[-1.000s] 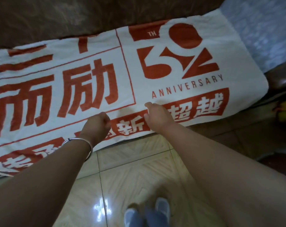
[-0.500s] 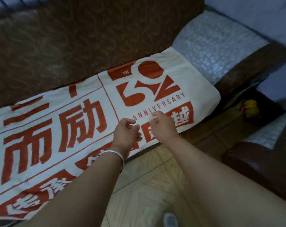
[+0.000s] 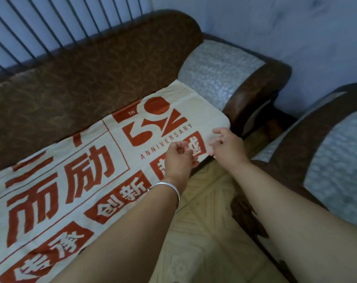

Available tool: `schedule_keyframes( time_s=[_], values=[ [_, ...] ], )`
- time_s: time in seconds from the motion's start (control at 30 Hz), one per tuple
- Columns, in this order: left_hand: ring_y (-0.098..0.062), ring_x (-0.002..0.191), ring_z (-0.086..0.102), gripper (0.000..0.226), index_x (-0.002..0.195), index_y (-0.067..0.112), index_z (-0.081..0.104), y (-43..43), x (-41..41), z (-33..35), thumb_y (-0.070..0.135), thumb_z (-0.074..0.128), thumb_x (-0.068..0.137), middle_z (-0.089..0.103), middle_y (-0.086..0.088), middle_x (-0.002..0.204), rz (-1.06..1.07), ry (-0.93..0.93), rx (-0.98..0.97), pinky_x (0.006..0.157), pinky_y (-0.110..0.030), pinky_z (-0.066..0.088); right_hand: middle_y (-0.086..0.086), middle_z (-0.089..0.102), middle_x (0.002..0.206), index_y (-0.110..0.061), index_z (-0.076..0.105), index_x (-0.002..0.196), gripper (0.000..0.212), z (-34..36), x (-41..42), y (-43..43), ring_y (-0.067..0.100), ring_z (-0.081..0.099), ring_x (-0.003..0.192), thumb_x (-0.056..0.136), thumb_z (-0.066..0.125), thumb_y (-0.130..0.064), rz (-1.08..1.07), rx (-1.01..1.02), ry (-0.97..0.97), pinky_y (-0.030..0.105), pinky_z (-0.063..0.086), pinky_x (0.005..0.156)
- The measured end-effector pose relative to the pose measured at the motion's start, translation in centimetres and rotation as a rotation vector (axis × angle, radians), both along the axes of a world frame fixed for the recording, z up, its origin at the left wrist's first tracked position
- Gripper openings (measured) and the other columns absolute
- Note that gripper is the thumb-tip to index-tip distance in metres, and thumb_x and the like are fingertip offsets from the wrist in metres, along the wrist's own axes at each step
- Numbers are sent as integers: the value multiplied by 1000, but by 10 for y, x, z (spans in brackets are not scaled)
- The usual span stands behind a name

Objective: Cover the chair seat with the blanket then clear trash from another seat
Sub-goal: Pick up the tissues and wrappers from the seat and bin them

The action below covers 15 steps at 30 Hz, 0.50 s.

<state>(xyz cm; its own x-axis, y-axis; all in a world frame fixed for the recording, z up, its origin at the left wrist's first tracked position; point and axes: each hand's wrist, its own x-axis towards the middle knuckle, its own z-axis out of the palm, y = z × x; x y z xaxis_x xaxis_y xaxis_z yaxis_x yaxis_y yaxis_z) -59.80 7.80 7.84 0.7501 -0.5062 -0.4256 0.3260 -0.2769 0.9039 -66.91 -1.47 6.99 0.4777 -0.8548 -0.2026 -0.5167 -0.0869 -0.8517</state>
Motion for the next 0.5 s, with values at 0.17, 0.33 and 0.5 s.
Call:
schedule_keyframes(
  time_s=[0.17, 0.33, 0.5],
  values=[
    [-13, 67, 57, 9, 100, 10, 51, -43, -115, 26, 15, 45, 95, 56, -8, 89, -113, -38, -61, 69, -29, 55, 8, 69, 92, -13, 52, 125, 36, 28, -128, -28, 31, 66, 95, 90, 51, -24, -121, -49, -51, 49, 53, 87],
    [-13, 63, 55, 11, 93, 12, 51, -83, -231, 47, 20, 43, 96, 55, -7, 85, -239, -62, -130, 62, -27, 51, -3, 61, 86, -14, 47, 133, 43, 53, -250, -50, 24, 66, 95, 94, 49, -31, -234, -89, -93, 44, 53, 90],
    [-13, 56, 53, 20, 98, 9, 49, -117, -332, 51, 26, 39, 98, 54, -6, 80, -418, -127, -173, 53, -23, 48, -4, 62, 95, -14, 50, 128, 41, 63, -359, -66, 23, 66, 98, 93, 49, -36, -390, -102, -102, 39, 52, 93]
  ],
)
